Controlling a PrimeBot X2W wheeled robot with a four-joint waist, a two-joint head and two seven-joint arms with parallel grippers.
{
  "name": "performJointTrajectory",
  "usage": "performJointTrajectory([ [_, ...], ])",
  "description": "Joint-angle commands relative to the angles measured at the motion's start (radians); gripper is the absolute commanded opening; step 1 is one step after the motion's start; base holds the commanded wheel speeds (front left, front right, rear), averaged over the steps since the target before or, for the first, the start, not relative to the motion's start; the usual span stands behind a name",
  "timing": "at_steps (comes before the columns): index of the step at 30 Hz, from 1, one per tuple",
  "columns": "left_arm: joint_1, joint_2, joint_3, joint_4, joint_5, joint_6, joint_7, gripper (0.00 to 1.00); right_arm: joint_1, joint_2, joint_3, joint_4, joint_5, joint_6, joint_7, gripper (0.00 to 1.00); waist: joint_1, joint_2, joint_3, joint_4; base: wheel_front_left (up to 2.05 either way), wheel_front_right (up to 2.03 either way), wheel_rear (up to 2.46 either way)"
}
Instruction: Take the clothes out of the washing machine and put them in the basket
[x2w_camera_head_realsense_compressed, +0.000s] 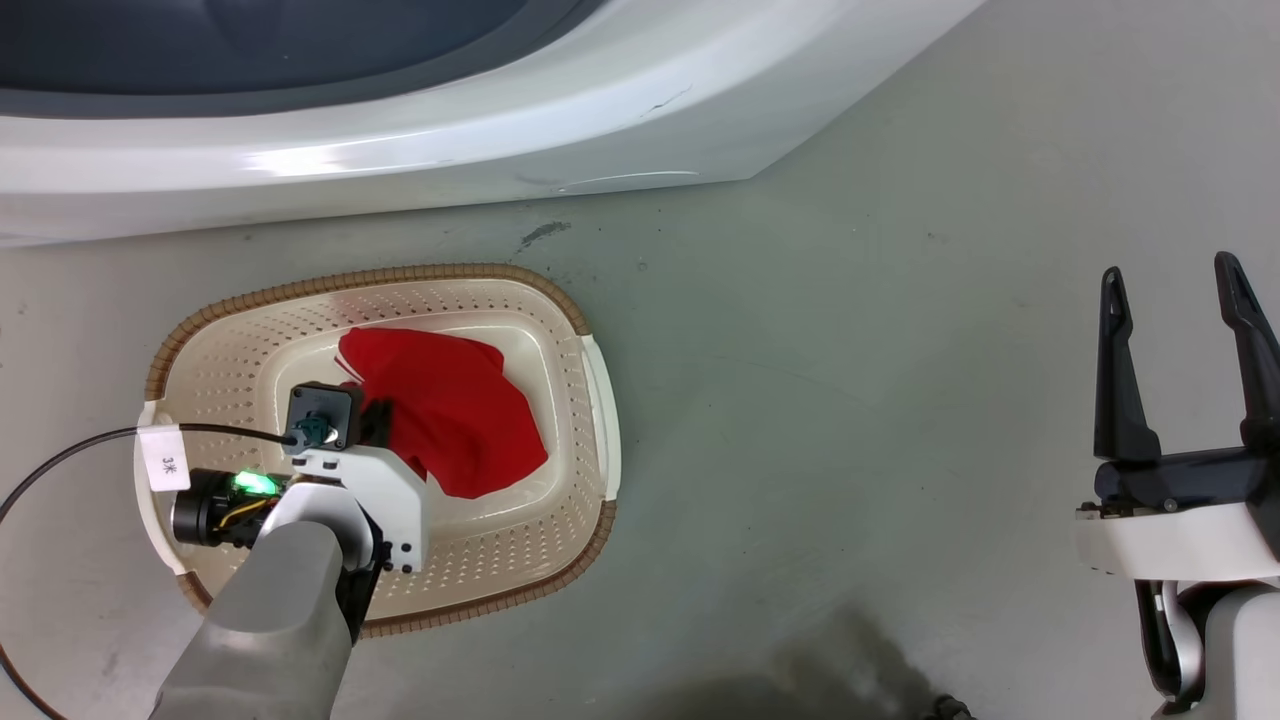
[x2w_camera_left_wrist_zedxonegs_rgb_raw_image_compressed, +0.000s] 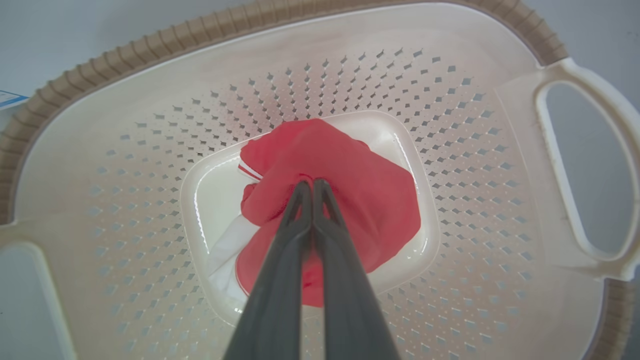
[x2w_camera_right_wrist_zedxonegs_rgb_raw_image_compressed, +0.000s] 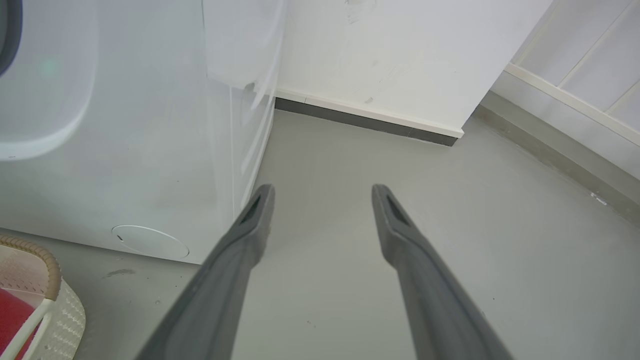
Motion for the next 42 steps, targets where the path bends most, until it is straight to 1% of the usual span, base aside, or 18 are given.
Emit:
performJointTrajectory([
  [1,-0.002,0.001,0.003,-0.006,0.003,0.006,-0.007,0.0,-0.014,0.002,-0.001,-0.005,0.005,-0.001,-0.002,1.0,-0.0002,0.0,0.001,0.001,0.0,0.0,0.0],
  [2,0.001,0.001,0.007,-0.011,0.005,0.008,-0.007,0.06,-0.015,0.002,-0.001,-0.005,0.004,-0.001,-0.002,1.0,-0.0002,0.0,0.001,0.002,0.0,0.0,0.0],
  [3,0.005,0.0,0.011,-0.014,0.009,0.01,-0.007,0.93,-0.015,0.002,-0.002,-0.003,0.004,-0.001,-0.002,1.0,-0.0002,0.0,-0.001,0.003,0.0,0.0,0.0],
  [4,0.01,-0.001,0.013,-0.016,0.012,0.01,-0.007,1.0,-0.015,0.002,-0.002,-0.001,0.003,-0.001,-0.002,1.0,-0.0002,0.0,-0.004,0.005,0.0,0.0,0.0],
  [9,0.027,-0.003,0.023,-0.029,0.03,0.01,-0.007,1.0,-0.01,0.002,-0.011,0.01,0.011,-0.001,-0.002,1.0,-0.0002,0.0,-0.04,0.015,0.0,0.0,0.0],
  [15,0.075,0.005,0.06,-0.08,0.038,0.012,-0.007,1.0,-0.004,0.002,-0.005,0.032,0.005,-0.001,-0.002,1.0,-0.0002,0.0,-0.123,0.032,0.0,0.0,0.0],
  [19,0.125,0.01,0.109,-0.153,0.034,-0.01,-0.006,1.0,-0.002,0.002,0.002,0.047,0.006,-0.001,-0.002,1.0,-0.0002,0.0,-0.188,0.05,0.0,0.0,0.0],
  [23,0.177,0.012,0.154,-0.259,0.062,-0.02,-0.005,1.0,0.012,0.002,0.005,0.066,0.007,-0.001,-0.002,1.0,-0.0002,0.0,-0.253,0.071,0.0,0.0,0.0],
  [27,0.247,-0.004,0.218,-0.39,0.092,-0.022,-0.005,1.0,0.028,0.002,-0.003,0.086,0.005,-0.001,-0.002,1.0,-0.0002,0.0,-0.309,0.095,0.0,0.0,0.0],
  [31,0.314,-0.02,0.281,-0.517,0.127,-0.037,-0.005,1.0,0.036,0.002,-0.005,0.103,0.007,-0.001,-0.002,1.0,-0.0002,0.0,-0.351,0.113,0.0,0.0,0.0],
  [37,0.416,-0.068,0.364,-0.703,0.187,-0.058,-0.005,1.0,0.056,0.002,-0.017,0.119,0.006,-0.001,-0.002,1.0,-0.0002,0.0,-0.399,0.142,0.0,0.0,0.0],
  [42,0.475,-0.099,0.382,-0.816,0.237,-0.075,-0.005,1.0,0.067,0.002,-0.021,0.127,0.014,-0.001,-0.002,1.0,-0.0002,0.0,-0.421,0.156,0.0,0.0,0.0],
])
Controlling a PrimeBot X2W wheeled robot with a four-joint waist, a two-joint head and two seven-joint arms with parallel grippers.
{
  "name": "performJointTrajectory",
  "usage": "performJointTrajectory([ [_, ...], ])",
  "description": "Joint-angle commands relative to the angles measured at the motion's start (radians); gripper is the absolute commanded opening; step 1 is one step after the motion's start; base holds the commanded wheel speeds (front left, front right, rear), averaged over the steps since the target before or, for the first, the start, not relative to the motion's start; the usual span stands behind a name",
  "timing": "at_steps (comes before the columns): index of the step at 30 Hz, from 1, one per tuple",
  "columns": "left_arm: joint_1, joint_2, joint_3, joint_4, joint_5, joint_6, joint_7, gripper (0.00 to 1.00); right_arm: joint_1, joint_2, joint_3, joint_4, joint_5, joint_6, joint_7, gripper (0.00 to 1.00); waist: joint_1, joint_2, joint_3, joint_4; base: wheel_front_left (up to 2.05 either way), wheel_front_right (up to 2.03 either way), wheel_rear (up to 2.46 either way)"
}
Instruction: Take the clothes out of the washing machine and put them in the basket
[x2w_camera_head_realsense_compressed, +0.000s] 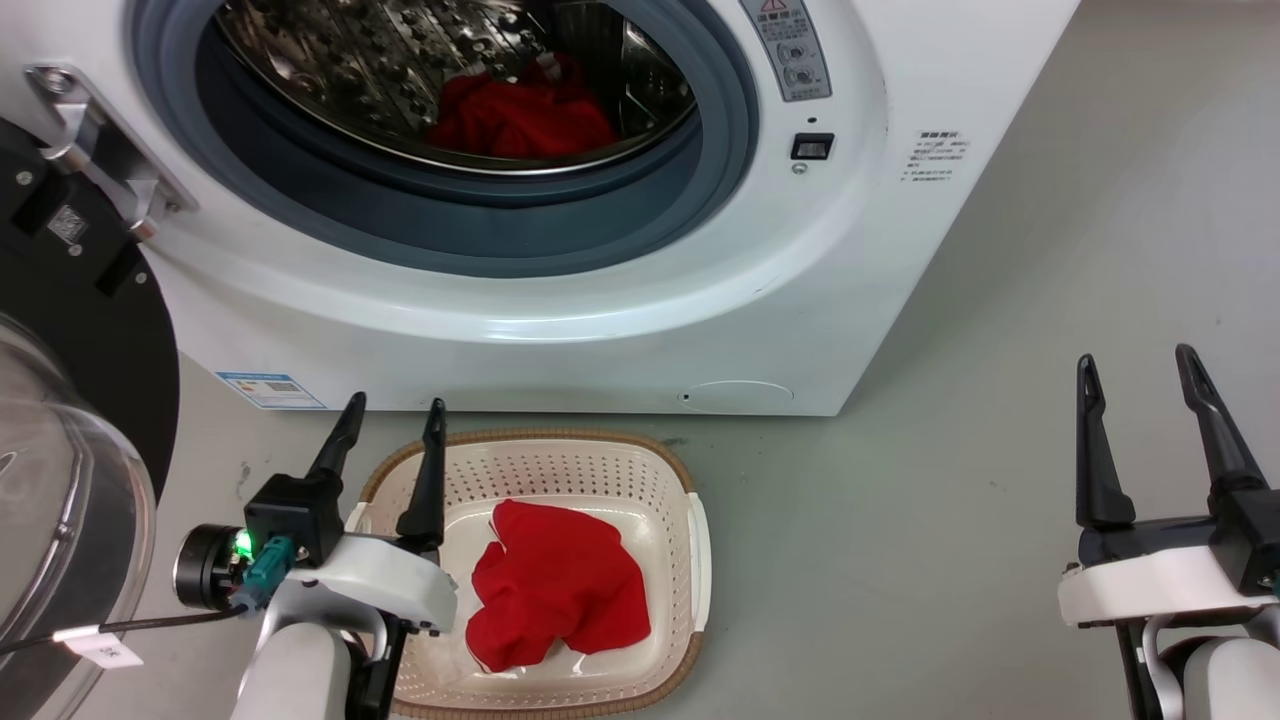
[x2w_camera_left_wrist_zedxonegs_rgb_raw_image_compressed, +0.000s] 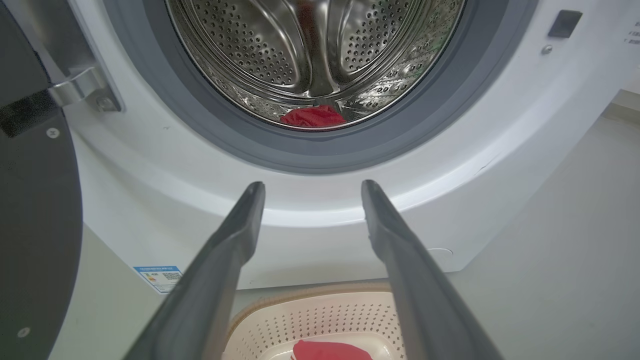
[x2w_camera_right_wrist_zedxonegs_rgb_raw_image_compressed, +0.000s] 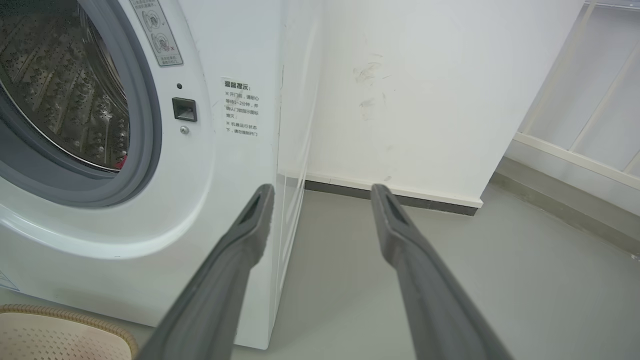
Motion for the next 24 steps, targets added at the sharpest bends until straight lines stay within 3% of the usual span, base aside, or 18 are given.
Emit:
performJointTrajectory([
  [1,0.01,-0.006,-0.001,-0.016,0.009,-0.003,-0.003,1.0,0.004,0.001,0.0,0.003,0.007,-0.001,-0.002,1.0,0.0001,0.0,-0.005,0.004,0.0,0.0,0.0],
  [9,-0.032,0.01,-0.023,-0.061,0.036,-0.022,-0.003,1.0,-0.001,0.001,0.024,-0.001,0.022,-0.001,-0.002,1.0,0.0001,0.0,0.014,-0.007,0.0,0.0,0.0],
  [15,-0.183,0.073,-0.068,0.066,0.01,-0.026,0.006,1.0,-0.021,0.001,0.035,0.001,0.031,-0.001,-0.002,1.0,0.0001,0.0,0.063,-0.051,0.0,0.0,0.0],
  [17,-0.32,0.126,-0.09,0.163,-0.019,-0.026,0.06,1.0,-0.03,0.001,0.043,-0.005,0.038,-0.001,-0.002,1.0,0.0001,0.0,0.105,-0.094,0.0,0.0,0.0],
  [24,-0.558,0.206,-0.132,0.319,-0.104,-0.027,0.21,1.0,-0.048,0.001,0.046,-0.019,0.049,-0.001,-0.002,1.0,0.0001,0.0,0.199,-0.166,0.0,0.0,0.0],
])
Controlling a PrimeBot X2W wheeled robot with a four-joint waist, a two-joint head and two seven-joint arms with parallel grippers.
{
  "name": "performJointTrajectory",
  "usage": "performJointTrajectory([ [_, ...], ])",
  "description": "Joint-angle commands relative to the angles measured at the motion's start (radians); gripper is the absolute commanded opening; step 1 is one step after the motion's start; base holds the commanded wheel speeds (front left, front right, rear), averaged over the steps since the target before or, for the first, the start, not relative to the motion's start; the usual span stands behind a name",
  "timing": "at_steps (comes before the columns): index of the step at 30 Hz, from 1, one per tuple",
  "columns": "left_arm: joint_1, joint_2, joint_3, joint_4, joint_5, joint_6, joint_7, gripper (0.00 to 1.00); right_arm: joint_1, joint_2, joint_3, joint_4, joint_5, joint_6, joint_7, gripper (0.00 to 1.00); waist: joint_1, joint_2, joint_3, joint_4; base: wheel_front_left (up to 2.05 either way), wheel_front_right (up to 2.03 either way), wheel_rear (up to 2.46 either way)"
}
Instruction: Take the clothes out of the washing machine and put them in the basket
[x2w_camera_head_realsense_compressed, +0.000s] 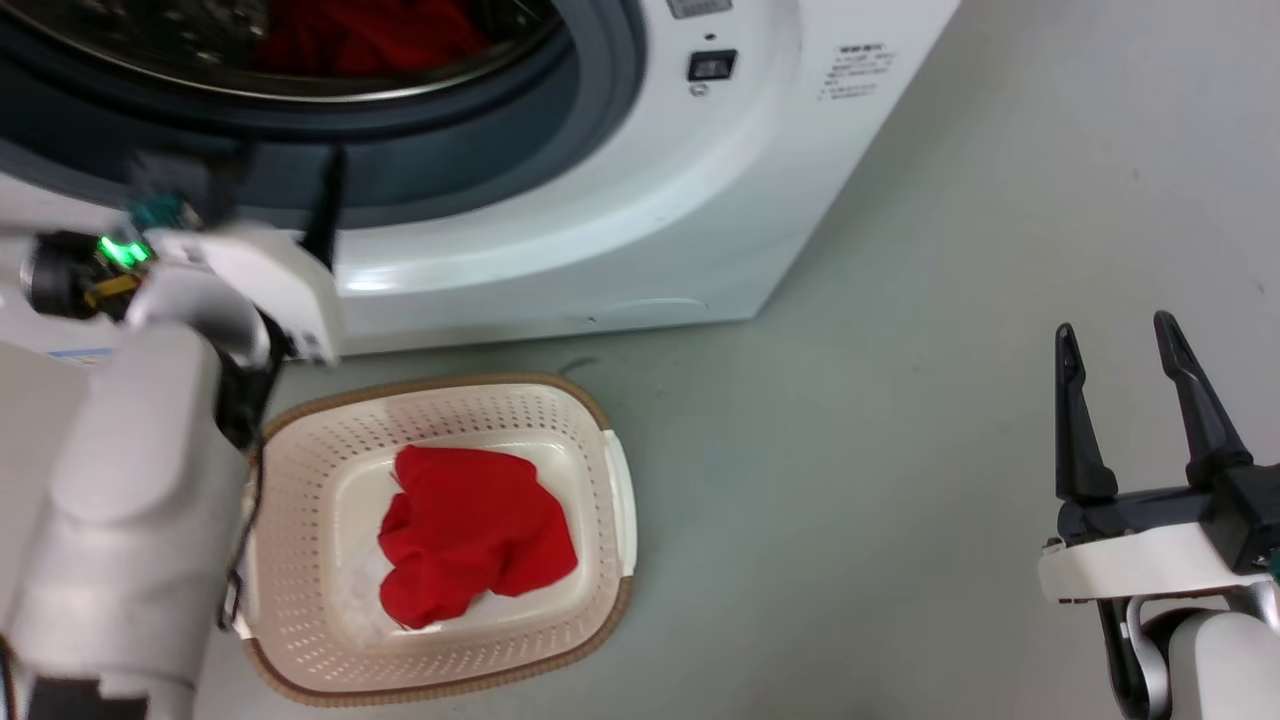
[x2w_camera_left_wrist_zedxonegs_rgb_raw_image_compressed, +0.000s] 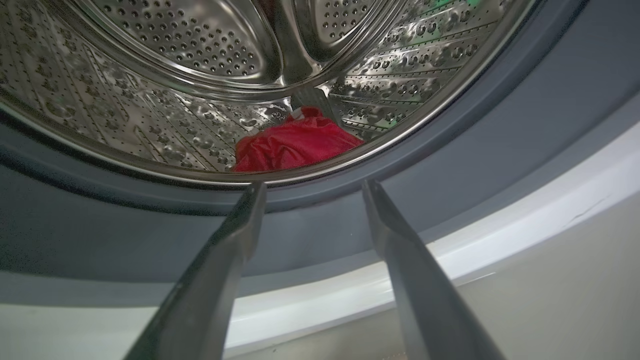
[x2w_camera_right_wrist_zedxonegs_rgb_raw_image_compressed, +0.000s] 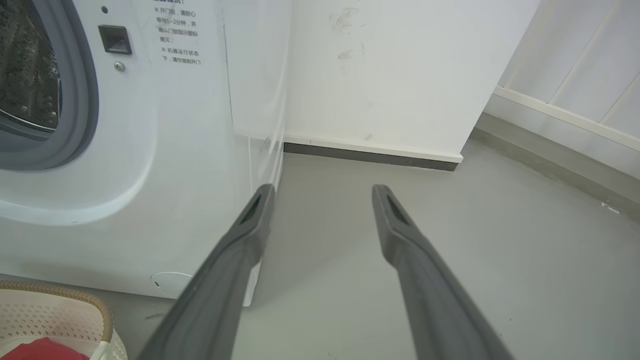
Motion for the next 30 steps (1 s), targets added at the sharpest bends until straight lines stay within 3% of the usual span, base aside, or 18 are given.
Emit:
performJointTrajectory([
  [1,-0.084,0.024,-0.007,0.042,-0.04,0.0,0.054,1.0,-0.019,0.001,0.005,-0.009,0.007,-0.001,-0.002,1.0,-0.0001,0.0,0.067,-0.053,0.0,0.0,0.0],
  [14,-0.487,0.167,-0.084,0.232,-0.121,0.0,0.264,1.0,-0.064,0.002,0.074,-0.054,0.069,-0.001,-0.002,1.0,-0.0001,0.0,0.259,-0.167,0.0,0.0,0.0],
  [22,-0.679,0.237,-0.143,0.318,-0.163,0.0,0.38,1.0,-0.063,0.002,0.134,-0.053,0.104,-0.001,-0.002,1.0,-0.0001,0.0,0.313,-0.248,0.0,0.0,0.0],
  [30,-0.792,0.291,-0.193,0.405,-0.137,0.0,0.485,1.0,-0.048,0.002,0.182,-0.066,0.121,-0.001,-0.002,1.0,-0.0001,0.0,0.348,-0.311,0.0,0.0,0.0],
])
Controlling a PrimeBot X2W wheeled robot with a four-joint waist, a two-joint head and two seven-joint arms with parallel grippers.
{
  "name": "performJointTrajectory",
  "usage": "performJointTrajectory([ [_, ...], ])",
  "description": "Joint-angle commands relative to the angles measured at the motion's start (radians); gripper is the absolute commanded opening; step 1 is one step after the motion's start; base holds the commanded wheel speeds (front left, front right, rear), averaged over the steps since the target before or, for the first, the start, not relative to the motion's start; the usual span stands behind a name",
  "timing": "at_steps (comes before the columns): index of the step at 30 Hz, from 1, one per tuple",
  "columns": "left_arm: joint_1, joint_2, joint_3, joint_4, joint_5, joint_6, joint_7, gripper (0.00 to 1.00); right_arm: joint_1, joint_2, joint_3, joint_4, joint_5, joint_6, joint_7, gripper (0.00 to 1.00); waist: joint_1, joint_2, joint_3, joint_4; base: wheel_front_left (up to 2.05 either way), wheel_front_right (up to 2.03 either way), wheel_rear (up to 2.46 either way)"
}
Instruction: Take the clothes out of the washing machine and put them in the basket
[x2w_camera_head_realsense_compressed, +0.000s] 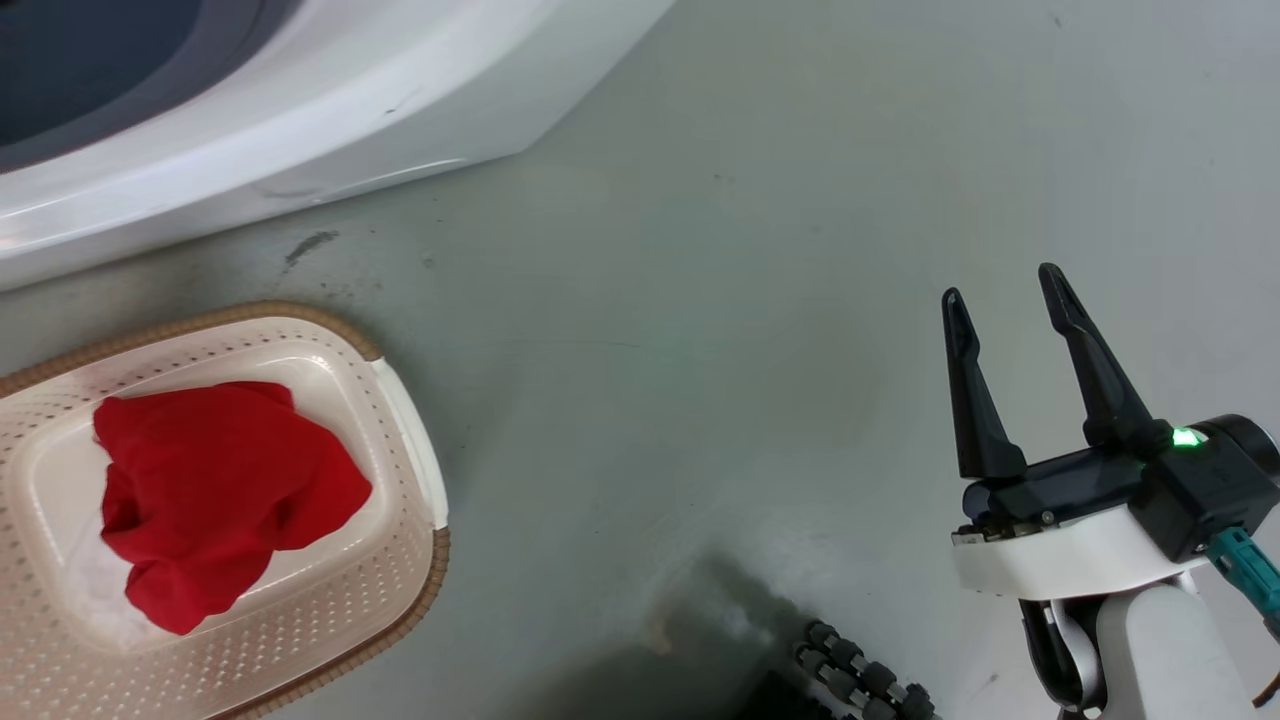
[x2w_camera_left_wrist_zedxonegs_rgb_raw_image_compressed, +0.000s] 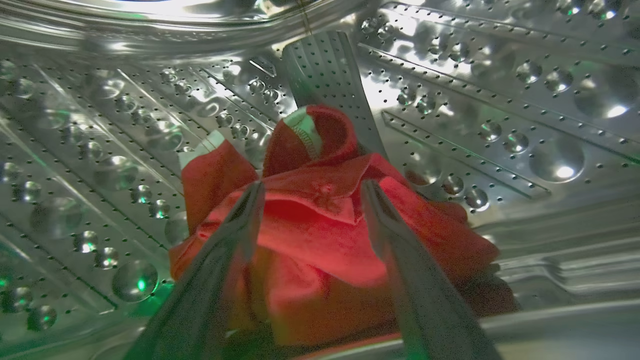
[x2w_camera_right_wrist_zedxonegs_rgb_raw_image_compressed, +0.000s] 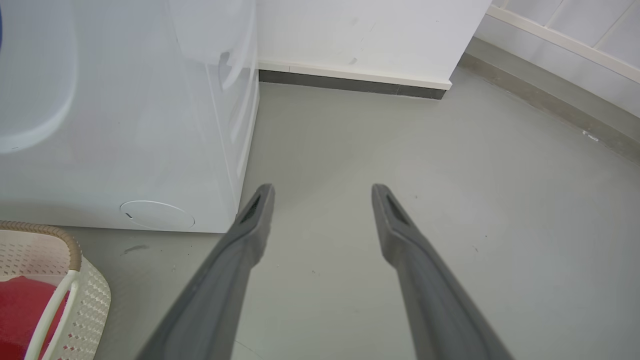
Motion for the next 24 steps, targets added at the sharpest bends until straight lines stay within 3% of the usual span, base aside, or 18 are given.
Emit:
performJointTrajectory([
  [1,-0.018,0.009,-0.01,0.012,0.008,0.001,0.01,1.0,0.002,0.002,0.008,-0.008,0.005,-0.001,-0.002,1.0,-0.0002,0.0,0.017,-0.021,0.0,0.0,0.0],
  [18,-0.079,0.026,-0.057,0.123,0.026,0.014,0.091,1.0,0.014,0.002,0.018,-0.066,0.053,-0.001,-0.002,1.0,-0.0002,0.0,0.066,-0.045,0.0,0.0,0.0],
  [20,-0.085,0.017,-0.052,0.131,0.014,0.015,0.094,0.0,0.013,0.003,0.009,-0.081,0.079,-0.001,-0.002,1.0,-0.0002,0.0,0.074,-0.043,0.0,0.0,0.0],
  [24,-0.089,0.018,-0.059,0.139,0.008,0.009,0.084,0.0,0.016,0.002,0.004,-0.103,0.083,-0.001,-0.002,1.0,-0.0002,0.0,0.081,-0.039,0.0,0.0,0.0],
])
